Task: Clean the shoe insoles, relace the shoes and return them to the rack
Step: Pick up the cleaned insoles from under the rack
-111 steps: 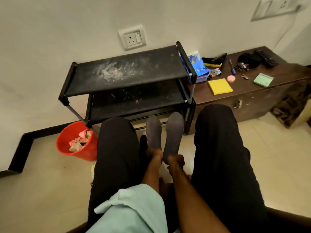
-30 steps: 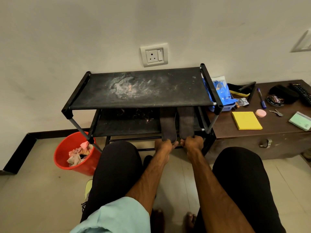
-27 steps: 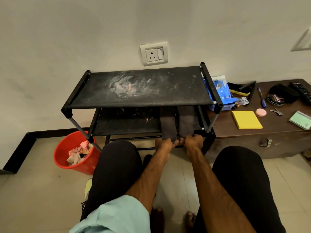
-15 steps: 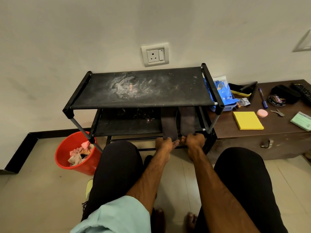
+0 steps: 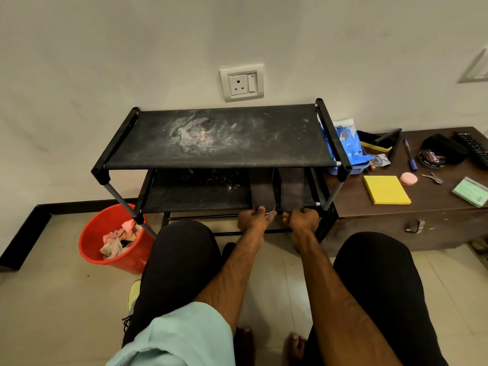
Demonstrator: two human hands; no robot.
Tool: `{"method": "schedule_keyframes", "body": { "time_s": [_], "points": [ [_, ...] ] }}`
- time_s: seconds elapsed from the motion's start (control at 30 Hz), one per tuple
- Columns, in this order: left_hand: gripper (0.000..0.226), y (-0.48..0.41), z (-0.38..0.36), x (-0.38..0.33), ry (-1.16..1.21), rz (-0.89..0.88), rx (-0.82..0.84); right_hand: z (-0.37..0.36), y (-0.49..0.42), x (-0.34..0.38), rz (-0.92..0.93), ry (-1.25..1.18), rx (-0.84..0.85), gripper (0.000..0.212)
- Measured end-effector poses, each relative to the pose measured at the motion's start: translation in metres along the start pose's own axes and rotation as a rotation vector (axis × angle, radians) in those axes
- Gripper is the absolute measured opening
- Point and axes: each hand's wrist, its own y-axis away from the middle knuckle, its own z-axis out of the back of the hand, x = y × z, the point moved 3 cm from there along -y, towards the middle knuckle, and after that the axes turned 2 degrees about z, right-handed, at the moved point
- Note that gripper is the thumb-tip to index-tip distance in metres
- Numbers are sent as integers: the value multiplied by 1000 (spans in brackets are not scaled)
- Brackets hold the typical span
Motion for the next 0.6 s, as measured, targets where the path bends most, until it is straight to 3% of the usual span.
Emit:
{"method": "schedule_keyframes", "body": {
  "time_s": [0.6],
  "points": [
    [33,-8,-2,5,-29,-40,65,4,7,2,-26,-168,-12,24]
  ]
}}
